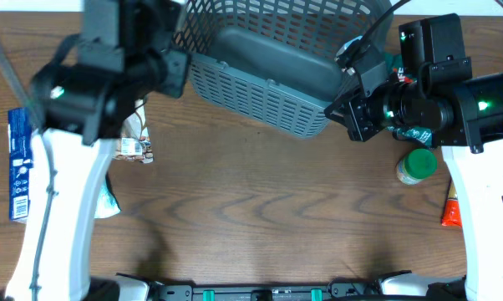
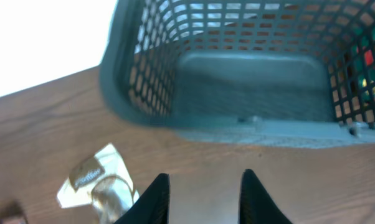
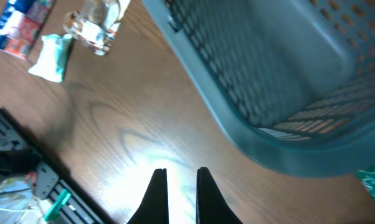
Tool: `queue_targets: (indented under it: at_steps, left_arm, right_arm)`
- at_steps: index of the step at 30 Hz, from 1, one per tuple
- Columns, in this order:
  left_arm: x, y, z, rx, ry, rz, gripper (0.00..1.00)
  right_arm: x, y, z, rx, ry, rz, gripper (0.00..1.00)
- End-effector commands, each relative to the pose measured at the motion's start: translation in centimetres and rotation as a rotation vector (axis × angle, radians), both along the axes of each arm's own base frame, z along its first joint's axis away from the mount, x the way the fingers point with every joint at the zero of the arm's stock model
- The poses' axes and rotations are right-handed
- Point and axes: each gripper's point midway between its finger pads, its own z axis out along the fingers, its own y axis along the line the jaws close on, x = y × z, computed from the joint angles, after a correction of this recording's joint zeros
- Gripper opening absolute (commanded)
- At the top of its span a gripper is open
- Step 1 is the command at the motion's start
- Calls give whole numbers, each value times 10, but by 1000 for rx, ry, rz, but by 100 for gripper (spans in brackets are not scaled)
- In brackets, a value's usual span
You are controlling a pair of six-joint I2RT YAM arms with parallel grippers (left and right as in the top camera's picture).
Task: Pack container
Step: 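Grasp the grey basket rims with left and right grippers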
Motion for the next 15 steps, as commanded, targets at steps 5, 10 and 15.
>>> queue_targets:
  at_steps: [5, 10, 15]
  left_arm:
    - [36, -16, -17, 36, -19, -35, 15]
    - [50, -21, -26, 60, -26, -58, 15]
    - [60, -24, -30, 80, -42, -80, 13]
  right_arm:
    - [13, -7, -13, -103, -21, 36, 1]
    - [21, -5, -29, -131, 10, 80, 1]
    - [27, -2, -47, -159, 53, 132, 1]
